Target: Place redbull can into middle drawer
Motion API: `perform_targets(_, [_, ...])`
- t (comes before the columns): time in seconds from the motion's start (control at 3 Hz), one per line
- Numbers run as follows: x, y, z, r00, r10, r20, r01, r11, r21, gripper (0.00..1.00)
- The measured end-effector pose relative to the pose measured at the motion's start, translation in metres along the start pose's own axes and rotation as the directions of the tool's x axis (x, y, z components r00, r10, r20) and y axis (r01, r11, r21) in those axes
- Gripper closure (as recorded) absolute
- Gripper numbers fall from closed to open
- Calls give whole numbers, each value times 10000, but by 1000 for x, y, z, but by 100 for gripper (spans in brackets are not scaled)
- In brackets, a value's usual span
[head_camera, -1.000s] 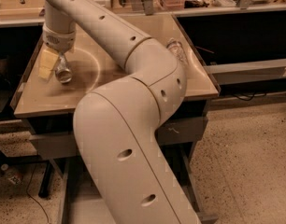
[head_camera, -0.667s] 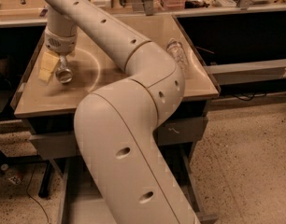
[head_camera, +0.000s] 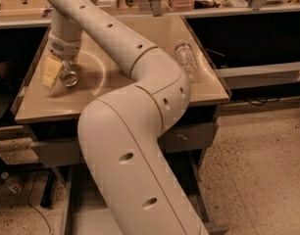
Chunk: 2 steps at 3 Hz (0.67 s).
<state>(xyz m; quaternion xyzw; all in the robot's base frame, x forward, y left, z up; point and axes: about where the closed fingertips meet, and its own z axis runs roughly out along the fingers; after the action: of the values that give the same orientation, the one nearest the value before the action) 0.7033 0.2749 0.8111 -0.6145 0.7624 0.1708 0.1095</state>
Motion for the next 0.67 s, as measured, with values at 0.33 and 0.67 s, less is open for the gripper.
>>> perform_targets(0.33, [0,0,0,10000,0,0,0,10000,0,35])
perform_targets(0.67, [0,0,0,10000,0,0,0,10000,0,59])
